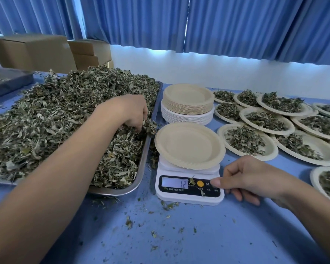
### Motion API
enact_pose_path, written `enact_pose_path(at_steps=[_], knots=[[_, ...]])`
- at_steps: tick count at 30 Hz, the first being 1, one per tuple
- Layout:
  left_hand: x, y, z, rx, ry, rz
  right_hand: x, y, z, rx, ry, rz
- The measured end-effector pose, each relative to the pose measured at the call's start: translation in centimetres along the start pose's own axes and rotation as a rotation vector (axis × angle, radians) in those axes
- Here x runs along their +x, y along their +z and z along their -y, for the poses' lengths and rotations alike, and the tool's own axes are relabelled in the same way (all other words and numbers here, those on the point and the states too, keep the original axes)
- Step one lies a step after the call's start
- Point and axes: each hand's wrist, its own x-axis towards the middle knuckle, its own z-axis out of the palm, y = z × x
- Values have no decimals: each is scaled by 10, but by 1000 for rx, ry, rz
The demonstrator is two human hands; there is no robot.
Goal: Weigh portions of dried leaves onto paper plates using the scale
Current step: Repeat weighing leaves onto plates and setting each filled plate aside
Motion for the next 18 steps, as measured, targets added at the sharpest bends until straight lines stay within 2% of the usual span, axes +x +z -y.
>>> enact_pose_path(at_steps=[5,8,11,15,18], knots=[[0,-5,-1,-33,23,-77,-1,-6,-7,40,-11,51],[-2,-12,2,-66,15,-104,1,-17,-18,170,-12,-47],[-4,-11,4,-35,-3,-40,7,-24,-25,256,-25,-171],[-3,-10,8,-36,-1,24,11,-24,-28,281,-35,-198],[-1,-12,10,-44,16,-45,12,-24,-30,281,-42,-207]])
